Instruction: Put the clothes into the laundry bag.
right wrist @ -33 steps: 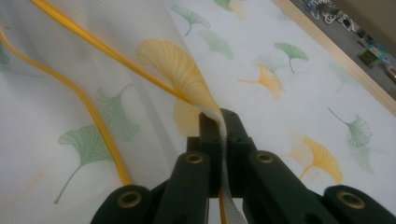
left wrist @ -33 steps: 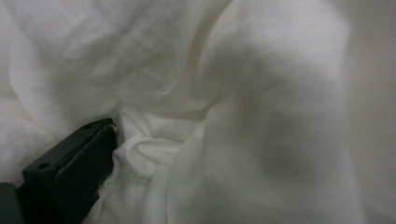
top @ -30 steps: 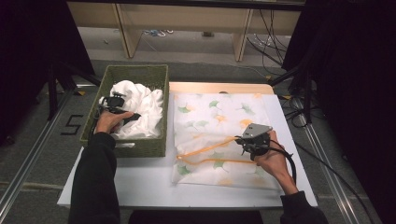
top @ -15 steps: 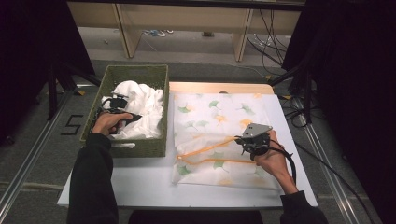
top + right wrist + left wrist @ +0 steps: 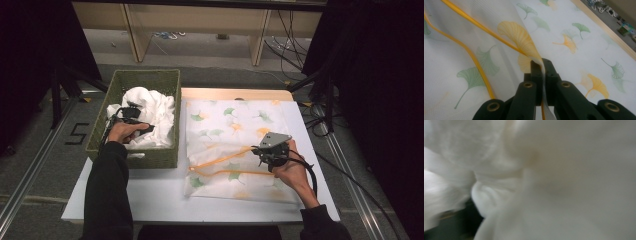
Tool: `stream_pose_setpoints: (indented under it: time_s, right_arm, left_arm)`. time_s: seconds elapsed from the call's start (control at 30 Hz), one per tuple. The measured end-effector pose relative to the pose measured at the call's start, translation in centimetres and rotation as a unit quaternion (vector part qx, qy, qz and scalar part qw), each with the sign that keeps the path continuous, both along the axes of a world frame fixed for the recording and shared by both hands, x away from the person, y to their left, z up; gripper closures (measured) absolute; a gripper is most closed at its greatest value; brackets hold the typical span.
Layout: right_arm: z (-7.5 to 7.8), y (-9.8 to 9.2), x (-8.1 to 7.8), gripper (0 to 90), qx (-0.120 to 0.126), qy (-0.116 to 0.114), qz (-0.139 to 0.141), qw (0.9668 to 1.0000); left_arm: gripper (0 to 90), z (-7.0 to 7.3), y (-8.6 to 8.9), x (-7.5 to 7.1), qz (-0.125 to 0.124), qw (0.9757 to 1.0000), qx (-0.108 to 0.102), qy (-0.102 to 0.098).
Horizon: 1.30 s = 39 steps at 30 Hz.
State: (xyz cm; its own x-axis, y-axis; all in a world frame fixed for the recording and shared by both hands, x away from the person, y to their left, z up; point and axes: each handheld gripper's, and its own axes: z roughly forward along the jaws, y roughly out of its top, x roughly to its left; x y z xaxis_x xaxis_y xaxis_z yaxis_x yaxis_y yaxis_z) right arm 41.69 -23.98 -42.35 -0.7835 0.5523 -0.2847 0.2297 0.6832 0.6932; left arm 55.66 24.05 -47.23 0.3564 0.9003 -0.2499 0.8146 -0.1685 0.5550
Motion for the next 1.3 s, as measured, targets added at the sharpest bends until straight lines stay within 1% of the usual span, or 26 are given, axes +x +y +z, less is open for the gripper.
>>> stream_pose_setpoints:
  time_s: [0.07,0.17,0.27,0.3,0.33,0.37,0.4,0.43,0.47,0.53,0.57,0.6,0.63,0.67,0.77,0.8,0.87,0.9,0.97,1.03,1.07,1.13,1.2,1.23,1.27,1.3]
  right_arm:
    - [0.0,0.0,-0.1,89.6,0.002,0.005,-0.002,1.0]
    - [0.0,0.0,0.0,89.6,0.001,-0.002,0.003,1.0]
    - [0.2,-0.2,-0.1,89.6,0.003,0.003,-0.004,1.0]
    - [0.2,-0.4,0.1,89.7,0.007,-0.003,-0.002,1.0]
    - [0.2,-0.4,0.1,89.7,0.007,-0.003,-0.002,1.0]
    - [0.2,-0.3,-0.3,89.7,0.018,0.012,-0.022,0.9995]
    - [0.3,-0.5,0.1,89.7,0.011,-0.005,-0.002,0.9999]
    - [0.4,-0.5,-0.1,89.7,0.016,0.002,-0.013,0.9998]
    - [0.4,-0.5,-0.1,89.7,0.016,0.002,-0.013,0.9998]
    - [0.5,-0.6,0.0,89.7,0.012,-0.005,-0.005,0.9999]
    - [0.5,-0.7,0.0,89.7,0.011,-0.011,-0.011,0.9998]
    - [0.5,-0.7,0.0,89.7,0.01,-0.012,-0.01,0.9998]
    - [0.5,-0.6,0.0,89.7,0.014,-0.005,-0.006,0.9999]
    - [0.5,-0.7,0.0,89.7,0.01,-0.013,-0.01,0.9998]
    - [0.4,-0.6,0.1,89.7,0.015,-0.005,-0.01,0.9998]
    - [0.5,-0.7,0.1,89.7,0.013,-0.005,-0.009,0.9999]
    - [0.5,-0.7,0.1,89.7,0.014,-0.004,-0.008,0.9999]
    - [0.5,-0.7,0.1,89.7,0.014,-0.004,-0.008,0.9999]
    - [0.6,-0.8,0.1,89.7,0.012,-0.012,-0.013,0.9998]
    - [0.6,-0.8,0.1,89.7,0.013,-0.006,-0.008,0.9999]
    - [0.7,-0.8,0.0,89.8,0.015,-0.01,-0.016,0.9997]
    - [0.8,-0.8,0.0,89.8,0.014,-0.009,-0.013,0.9998]
    - [0.8,-0.8,0.0,89.8,0.016,-0.008,-0.014,0.9997]
    - [0.9,-0.9,0.3,89.8,0.012,-0.019,-0.004,0.9997]
    - [0.9,-0.9,0.2,89.8,0.015,-0.011,-0.012,0.9998]
    - [0.9,-0.9,0.2,89.8,0.015,-0.011,-0.012,0.9998]
  left_arm:
    - [35.8,0.4,0.0,0.0,-0.012,0.9999,-0.003,0.003]
    - [39.7,0.5,0.2,0.0,-0.012,0.9999,-0.008,0.004]
    - [48.7,0.9,0.2,-0.2,-0.017,0.9998,-0.002,-0.008]
    - [50.2,1.4,0.1,-0.4,-0.027,0.9994,0.014,-0.018]
    - [50.6,1.4,0.1,-0.4,-0.027,0.9994,0.014,-0.018]
    - [50.6,1.6,0.1,-0.5,-0.026,0.9994,0.011,-0.02]
    - [51.6,1.8,0.2,-0.6,-0.022,0.9995,0.007,-0.023]
    - [52.4,2.3,0.4,-0.8,-0.02,0.9991,0.0,-0.038]
    - [52.9,2.3,0.4,-0.8,-0.02,0.9991,0.0,-0.038]
    - [53.6,3.0,0.6,-1.3,-0.021,0.9986,-0.011,-0.048]
    - [54.3,3.7,0.9,-1.6,-0.016,0.9978,-0.022,-0.061]
    - [54.9,3.7,0.9,-1.6,-0.016,0.9978,-0.022,-0.061]
    - [55.3,4.5,1.3,-2.0,-0.017,0.9964,-0.035,-0.075]
    - [55.6,4.9,1.4,-2.1,-0.019,0.9954,-0.043,-0.083]
    - [56.8,5.7,1.6,-2.5,-0.019,0.9937,-0.053,-0.097]
    - [57.5,6.5,1.7,-2.9,-0.016,0.9917,-0.067,-0.109]
    - [58.0,7.4,1.7,-3.3,-0.022,0.9896,-0.074,-0.121]
    - [58.3,7.4,1.7,-3.3,-0.022,0.9896,-0.074,-0.121]
    - [58.5,8.6,1.6,-3.9,-0.026,0.9865,-0.08,-0.14]
    - [58.8,9.0,1.6,-4.2,-0.026,0.9858,-0.081,-0.145]
    - [59.0,9.9,1.6,-4.7,-0.03,0.9837,-0.085,-0.156]
    - [59.1,10.2,1.7,-4.9,-0.036,0.9832,-0.085,-0.158]
    - [59.1,11.0,1.7,-5.5,-0.037,0.9811,-0.088,-0.168]
    - [59.2,11.6,1.9,-5.9,-0.043,0.9781,-0.102,-0.176]
    - [59.2,11.6,1.9,-5.9,-0.043,0.9781,-0.102,-0.176]
    - [59.2,12.1,1.9,-6.2,-0.043,0.9755,-0.112,-0.184]
